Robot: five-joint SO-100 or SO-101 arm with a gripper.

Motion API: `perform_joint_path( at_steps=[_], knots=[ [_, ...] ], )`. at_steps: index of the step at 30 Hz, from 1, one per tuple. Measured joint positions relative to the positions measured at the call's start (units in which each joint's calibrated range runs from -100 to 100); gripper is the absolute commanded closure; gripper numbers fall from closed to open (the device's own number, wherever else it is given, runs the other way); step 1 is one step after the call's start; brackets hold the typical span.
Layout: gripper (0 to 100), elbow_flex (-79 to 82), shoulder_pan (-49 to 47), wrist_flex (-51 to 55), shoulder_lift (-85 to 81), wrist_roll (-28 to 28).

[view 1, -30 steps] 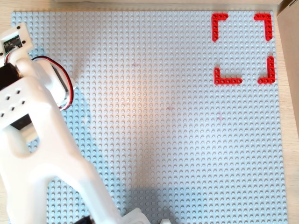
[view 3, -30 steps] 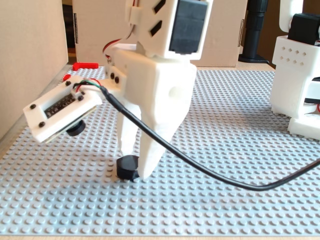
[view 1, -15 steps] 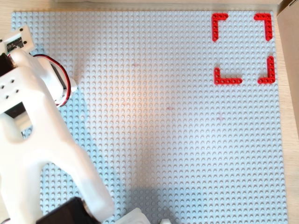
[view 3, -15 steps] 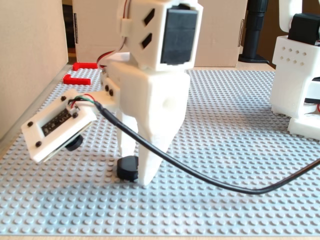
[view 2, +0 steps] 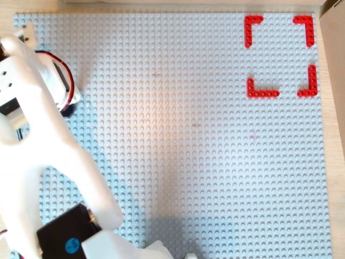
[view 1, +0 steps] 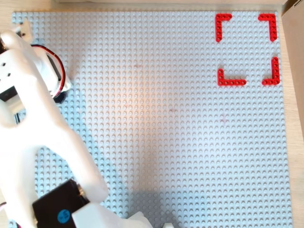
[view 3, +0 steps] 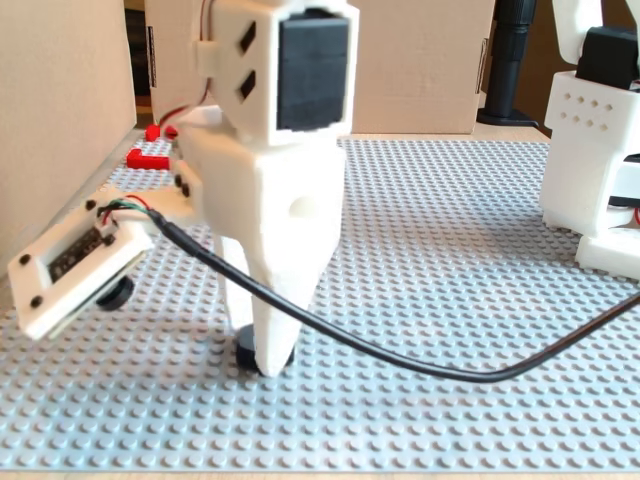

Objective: Grab the Lego and store it in red box

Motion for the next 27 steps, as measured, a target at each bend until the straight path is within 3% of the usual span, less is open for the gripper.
perform_joint_path(
  at_steps=[9, 27],
  knots=[
    [92, -1.4, 0.7, 2.7, -0.9, 0.0],
    [92, -16.0, 3.7, 22.4, -21.8, 1.2]
  ],
)
